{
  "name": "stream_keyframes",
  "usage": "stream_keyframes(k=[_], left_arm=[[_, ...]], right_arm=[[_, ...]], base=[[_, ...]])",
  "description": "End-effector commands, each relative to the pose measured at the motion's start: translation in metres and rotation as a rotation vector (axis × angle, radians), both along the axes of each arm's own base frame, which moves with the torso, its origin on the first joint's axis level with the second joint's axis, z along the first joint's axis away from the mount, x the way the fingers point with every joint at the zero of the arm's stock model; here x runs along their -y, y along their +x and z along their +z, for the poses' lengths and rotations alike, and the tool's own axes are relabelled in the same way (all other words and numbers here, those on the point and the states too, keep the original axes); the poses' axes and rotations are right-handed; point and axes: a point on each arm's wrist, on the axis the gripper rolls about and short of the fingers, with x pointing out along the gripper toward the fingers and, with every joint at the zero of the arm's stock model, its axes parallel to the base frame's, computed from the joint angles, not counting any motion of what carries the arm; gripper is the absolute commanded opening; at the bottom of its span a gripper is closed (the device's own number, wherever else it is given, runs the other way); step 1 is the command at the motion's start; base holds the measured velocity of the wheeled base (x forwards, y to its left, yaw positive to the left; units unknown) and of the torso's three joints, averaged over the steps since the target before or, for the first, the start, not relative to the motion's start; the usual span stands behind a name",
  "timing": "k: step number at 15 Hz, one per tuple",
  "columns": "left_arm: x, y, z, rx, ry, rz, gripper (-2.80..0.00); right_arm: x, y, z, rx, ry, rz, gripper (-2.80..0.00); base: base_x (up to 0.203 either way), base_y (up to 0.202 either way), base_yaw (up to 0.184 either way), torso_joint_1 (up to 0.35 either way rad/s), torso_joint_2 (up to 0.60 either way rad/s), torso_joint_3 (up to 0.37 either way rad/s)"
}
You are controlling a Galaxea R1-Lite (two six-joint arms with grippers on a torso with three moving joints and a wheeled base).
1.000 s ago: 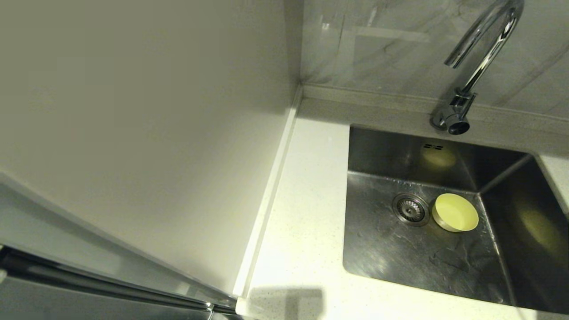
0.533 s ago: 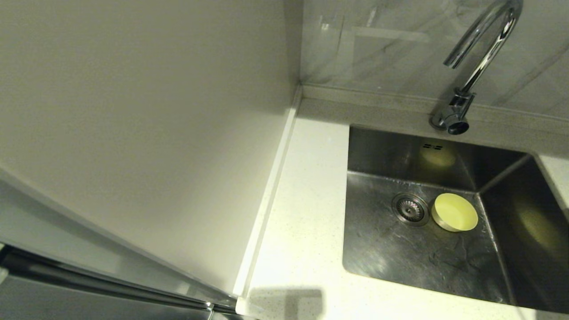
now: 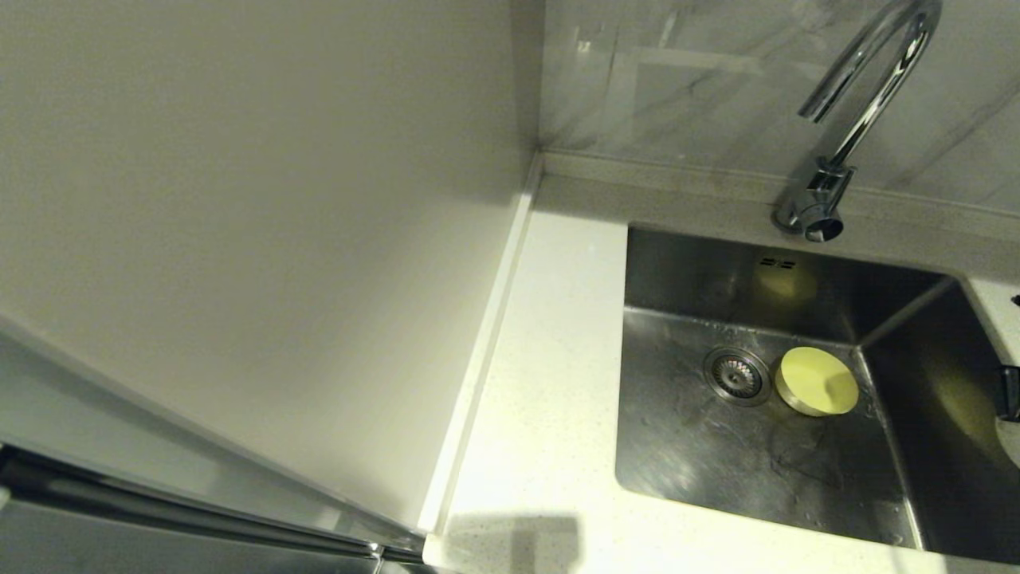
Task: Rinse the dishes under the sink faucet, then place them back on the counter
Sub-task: Put a bowl into the sink
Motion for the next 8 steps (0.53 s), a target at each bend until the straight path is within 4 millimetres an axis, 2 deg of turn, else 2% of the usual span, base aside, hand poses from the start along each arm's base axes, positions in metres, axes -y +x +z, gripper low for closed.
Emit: stream_keyframes(k=[1, 5, 8], left_arm=[[0.000, 0.000, -0.001, -0.003, -0.001, 0.000, -2.80], [0.000, 0.000, -0.001, -0.003, -0.001, 0.000, -2.80], [0.000, 0.000, -0.001, -0.003, -0.001, 0.000, -2.80]], right_arm=[[-0.039, -0.001, 0.011, 0.038, -0.003, 0.107, -2.80], [-0.091, 0.004, 0.008, 0.007, 0.017, 0.213, -2.80], [-0.116, 0.016, -0.010, -0.066, 0.024, 0.239, -2.80]], base=[[0.000, 0.000, 0.000, 0.000, 0.00, 0.000], [0.000, 0.000, 0.000, 0.000, 0.00, 0.000], [0.000, 0.000, 0.000, 0.000, 0.00, 0.000]])
